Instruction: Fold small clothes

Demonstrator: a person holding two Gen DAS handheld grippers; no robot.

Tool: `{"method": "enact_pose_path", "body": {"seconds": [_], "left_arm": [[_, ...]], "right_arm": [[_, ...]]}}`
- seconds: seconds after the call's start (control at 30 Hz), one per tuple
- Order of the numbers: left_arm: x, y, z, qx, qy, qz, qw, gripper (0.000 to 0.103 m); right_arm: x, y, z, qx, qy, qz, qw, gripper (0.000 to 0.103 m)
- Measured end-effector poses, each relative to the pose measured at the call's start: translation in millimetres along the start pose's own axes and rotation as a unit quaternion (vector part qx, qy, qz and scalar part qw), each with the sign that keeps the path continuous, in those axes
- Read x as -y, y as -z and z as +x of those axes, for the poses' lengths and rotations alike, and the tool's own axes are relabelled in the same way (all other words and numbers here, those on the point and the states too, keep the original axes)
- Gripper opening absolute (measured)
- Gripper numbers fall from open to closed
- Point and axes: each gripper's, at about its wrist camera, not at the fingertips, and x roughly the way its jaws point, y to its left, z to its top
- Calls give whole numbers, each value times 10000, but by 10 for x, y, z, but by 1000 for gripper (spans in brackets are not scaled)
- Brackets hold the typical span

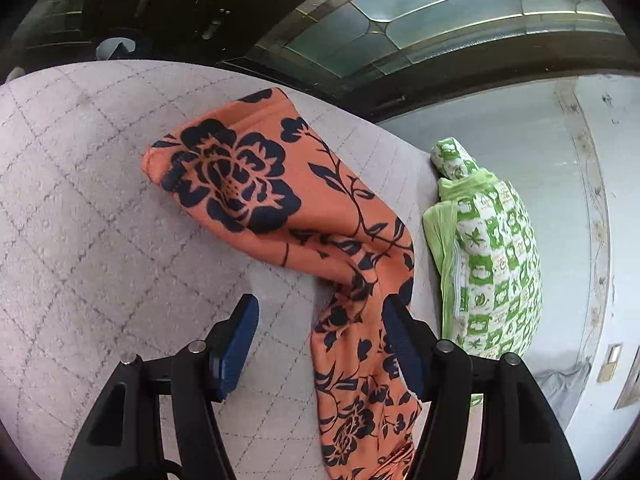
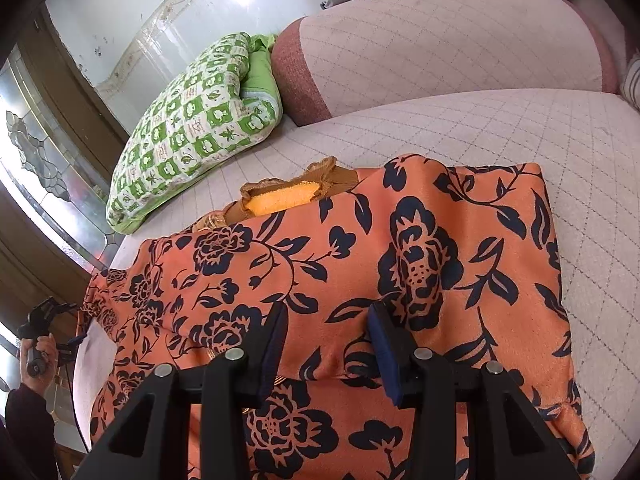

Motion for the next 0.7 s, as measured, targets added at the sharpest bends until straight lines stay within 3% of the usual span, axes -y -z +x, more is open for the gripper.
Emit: {"method": "enact_pose_path", "body": {"seconds": [0.07,0.17,0.33,0.37,0.4,0.43,0.53,0.7], "left_arm": [[-1,-38,12,38,148,-207,9997,65],[85,-86,93,8,-152,-178,9997,67],[152,-150,241,161,-296,-259,9991,67],[175,-169,260,193,-309,-232,9991,51],[181,-176,279,132,-347,-168,9992,23],[191,-191,344,4,-356,-75,9993,15],[316,-185,425,82,-721,284,9970,7],[802,21,221,329,-690,1359,9878,6]], "right_arm": [[-2,-2,16,-7,10,3,10000,45],[-22,6,22,-17,42,-46,10000,45],[-35,11,24,-19,59,-74,10000,45],[-35,13,28,-22,61,-78,9999,45],[-39,14,32,-24,69,-91,9999,45],[-40,12,35,-21,82,-114,9999,45],[-56,2,32,14,121,-165,9998,45],[-12,-48,-55,168,90,-33,9998,45]]}}
